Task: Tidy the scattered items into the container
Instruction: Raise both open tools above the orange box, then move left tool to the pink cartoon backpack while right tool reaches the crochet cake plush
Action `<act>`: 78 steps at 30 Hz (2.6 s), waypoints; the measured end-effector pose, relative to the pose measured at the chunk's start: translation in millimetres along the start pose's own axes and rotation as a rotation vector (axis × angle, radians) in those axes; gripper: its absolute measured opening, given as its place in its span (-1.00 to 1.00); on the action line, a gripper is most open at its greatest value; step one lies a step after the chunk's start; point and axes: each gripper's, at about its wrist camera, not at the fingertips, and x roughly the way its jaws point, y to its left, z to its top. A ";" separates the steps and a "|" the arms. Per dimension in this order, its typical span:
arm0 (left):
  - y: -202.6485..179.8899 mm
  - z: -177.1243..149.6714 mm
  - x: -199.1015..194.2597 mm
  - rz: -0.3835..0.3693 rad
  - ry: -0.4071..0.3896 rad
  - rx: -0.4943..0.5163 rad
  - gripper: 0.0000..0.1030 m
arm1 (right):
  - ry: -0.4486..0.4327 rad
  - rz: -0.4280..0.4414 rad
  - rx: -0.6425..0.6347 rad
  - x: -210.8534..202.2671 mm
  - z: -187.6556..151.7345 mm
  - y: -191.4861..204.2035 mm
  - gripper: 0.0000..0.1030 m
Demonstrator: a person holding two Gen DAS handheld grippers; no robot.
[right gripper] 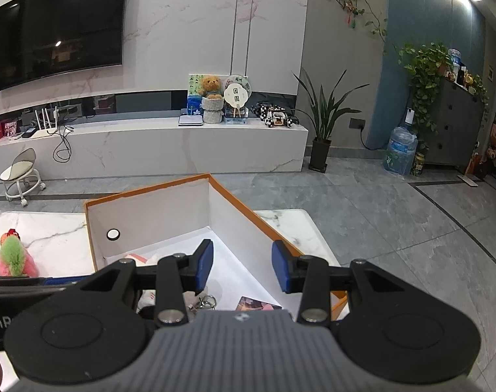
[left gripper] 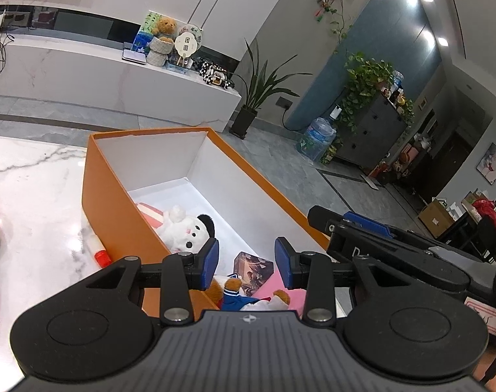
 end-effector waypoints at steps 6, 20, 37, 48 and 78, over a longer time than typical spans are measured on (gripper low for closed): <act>7.7 0.8 -12.3 0.011 -0.007 0.004 -0.17 | -0.004 0.002 -0.010 -2.0 -0.1 5.2 -0.16; 36.8 5.5 -48.4 0.080 -0.031 0.022 -0.16 | -0.023 0.034 -0.026 -2.0 6.4 27.8 -0.12; 110.5 14.5 -130.5 0.227 -0.128 -0.015 -0.16 | -0.045 0.109 -0.095 0.0 12.2 93.9 -0.06; 170.4 13.1 -194.4 0.355 -0.179 -0.039 -0.02 | -0.048 0.178 -0.152 5.9 10.9 148.4 -0.04; 319.6 -16.2 -235.4 0.684 -0.078 -0.253 0.41 | -0.110 0.597 -0.281 -0.2 -65.9 263.2 0.60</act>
